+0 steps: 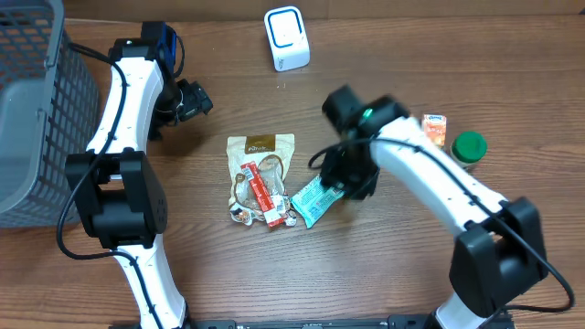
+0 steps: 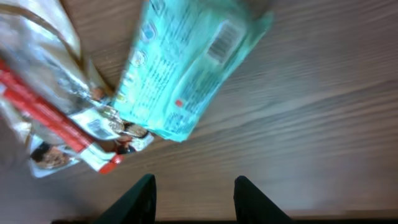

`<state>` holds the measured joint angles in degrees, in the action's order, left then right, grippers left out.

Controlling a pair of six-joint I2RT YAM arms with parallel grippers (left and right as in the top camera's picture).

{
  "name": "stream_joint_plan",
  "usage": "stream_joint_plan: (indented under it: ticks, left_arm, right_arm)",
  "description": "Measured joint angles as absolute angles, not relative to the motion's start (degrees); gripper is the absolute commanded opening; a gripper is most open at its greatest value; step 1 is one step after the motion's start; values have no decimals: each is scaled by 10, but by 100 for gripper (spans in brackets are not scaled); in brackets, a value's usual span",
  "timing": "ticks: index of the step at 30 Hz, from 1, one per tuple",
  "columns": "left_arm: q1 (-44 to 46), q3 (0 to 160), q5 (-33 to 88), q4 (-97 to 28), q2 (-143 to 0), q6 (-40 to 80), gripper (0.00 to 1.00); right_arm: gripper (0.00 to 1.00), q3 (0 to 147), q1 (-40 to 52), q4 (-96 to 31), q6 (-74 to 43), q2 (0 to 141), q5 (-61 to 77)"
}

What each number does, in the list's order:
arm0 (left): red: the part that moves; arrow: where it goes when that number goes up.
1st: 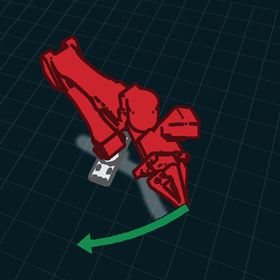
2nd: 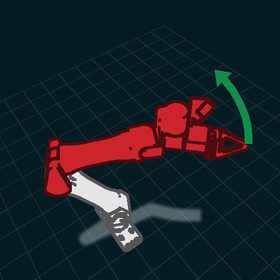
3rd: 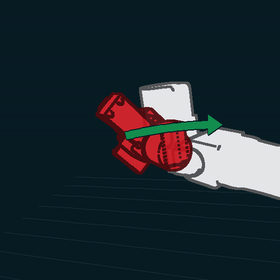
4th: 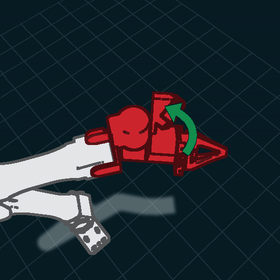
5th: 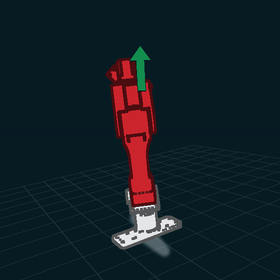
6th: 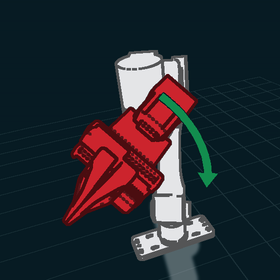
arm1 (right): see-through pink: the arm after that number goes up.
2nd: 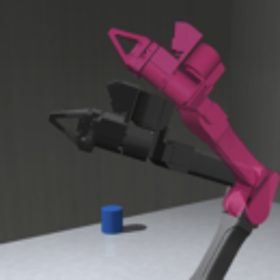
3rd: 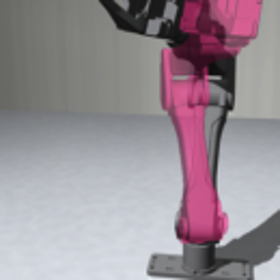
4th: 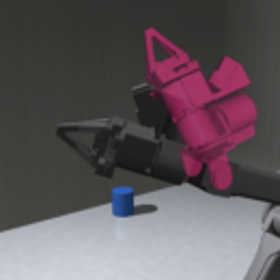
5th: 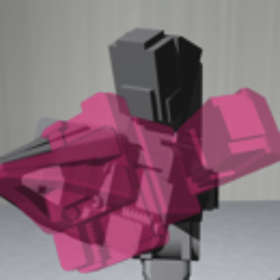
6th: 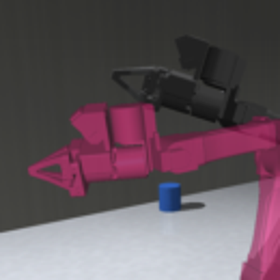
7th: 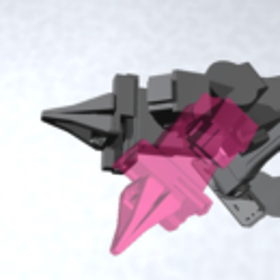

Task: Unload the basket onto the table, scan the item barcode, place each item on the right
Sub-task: 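Move the right gripper to the mint-green wipes pack and grasp it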

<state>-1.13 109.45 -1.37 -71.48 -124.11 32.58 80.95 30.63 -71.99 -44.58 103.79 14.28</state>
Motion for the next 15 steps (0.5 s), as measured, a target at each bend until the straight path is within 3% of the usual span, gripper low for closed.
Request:
stream_joint_plan:
  ticks: [4, 15]
  left_arm:
    - [-11, 1094, -14, -715, -1241, 326, 100]
    - [-11, 1094, -14, -715, -1241, 326, 100]
  right_arm:
    - [34, 722, 336, -639, -502, 1038, 167]
    - [34, 616, 365, -457, -623, 1039, 118]
